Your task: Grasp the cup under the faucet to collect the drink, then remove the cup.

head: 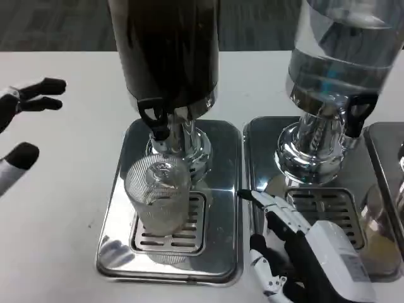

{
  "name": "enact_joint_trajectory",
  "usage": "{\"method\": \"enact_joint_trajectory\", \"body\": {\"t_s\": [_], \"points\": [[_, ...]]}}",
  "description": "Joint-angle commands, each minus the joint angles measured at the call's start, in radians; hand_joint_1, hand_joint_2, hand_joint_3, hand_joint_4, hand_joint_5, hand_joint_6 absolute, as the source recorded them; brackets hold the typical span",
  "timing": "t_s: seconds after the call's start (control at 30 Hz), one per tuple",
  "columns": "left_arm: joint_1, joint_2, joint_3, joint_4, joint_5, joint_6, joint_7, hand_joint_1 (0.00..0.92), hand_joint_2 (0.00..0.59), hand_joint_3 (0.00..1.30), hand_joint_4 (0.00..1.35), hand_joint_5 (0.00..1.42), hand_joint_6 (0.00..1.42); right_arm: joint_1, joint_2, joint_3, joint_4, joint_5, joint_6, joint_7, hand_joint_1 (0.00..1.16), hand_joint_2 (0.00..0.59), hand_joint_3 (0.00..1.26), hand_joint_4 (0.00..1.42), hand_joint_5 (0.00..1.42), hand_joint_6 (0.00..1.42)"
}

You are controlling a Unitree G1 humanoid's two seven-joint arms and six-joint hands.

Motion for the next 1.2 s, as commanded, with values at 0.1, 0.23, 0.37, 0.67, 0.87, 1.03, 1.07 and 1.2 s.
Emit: {"method": "enact_joint_trajectory", "body": {"t_s": [0.1,0.23,0.37,0.67,0.87,1.03,1.07,1.2], "points": [[-0.024,-0.014,0.077,-0.088,-0.339,0.238,-0.409,0.0,0.056,0.4,0.35,0.38,0.31,-0.026,-0.011,-0.002,0.033,0.02,-0.024,-0.005,0.37,0.586,0.19,0.13,0.12,0.29],[-0.047,-0.009,0.128,-0.146,-0.472,0.473,-0.635,0.0,0.035,0.4,0.31,0.34,0.26,-0.031,-0.01,-0.002,0.044,0.023,-0.032,-0.009,0.39,0.586,0.2,0.15,0.12,0.27],[-0.077,0.004,0.161,-0.186,-0.539,0.707,-0.797,0.0,0.023,0.31,0.21,0.24,0.18,-0.032,-0.005,-0.003,0.05,0.022,-0.035,-0.018,0.41,0.586,0.22,0.16,0.12,0.27],[-0.163,-0.008,0.253,-0.205,-0.587,1.065,-1.008,0.0,0.012,0.2,0.1,0.15,0.09,-0.042,0.006,0.001,0.071,0.019,-0.036,-0.035,0.45,0.586,0.25,0.18,0.13,0.27],[-0.215,-0.013,0.283,-0.195,-0.574,1.178,-1.064,0.0,0.012,0.21,0.12,0.18,0.1,-0.049,0.013,0.008,0.082,0.017,-0.038,-0.045,0.5,0.586,0.25,0.18,0.13,0.27],[-0.246,-0.018,0.281,-0.19,-0.552,1.223,-1.093,0.0,0.011,0.23,0.14,0.19,0.11,-0.052,0.018,0.012,0.093,0.018,-0.038,-0.057,0.5,0.586,0.26,0.19,0.13,0.27],[-0.251,-0.019,0.281,-0.187,-0.547,1.229,-1.098,0.0,0.011,0.23,0.14,0.19,0.12,-0.051,0.019,0.013,0.094,0.018,-0.038,-0.059,0.5,0.586,0.26,0.19,0.13,0.27],[-0.278,-0.027,0.279,-0.174,-0.528,1.255,-1.113,0.0,0.011,0.23,0.16,0.2,0.12,-0.055,0.023,0.018,0.101,0.019,-0.036,-0.067,0.5,0.586,0.26,0.19,0.13,0.27]]}}
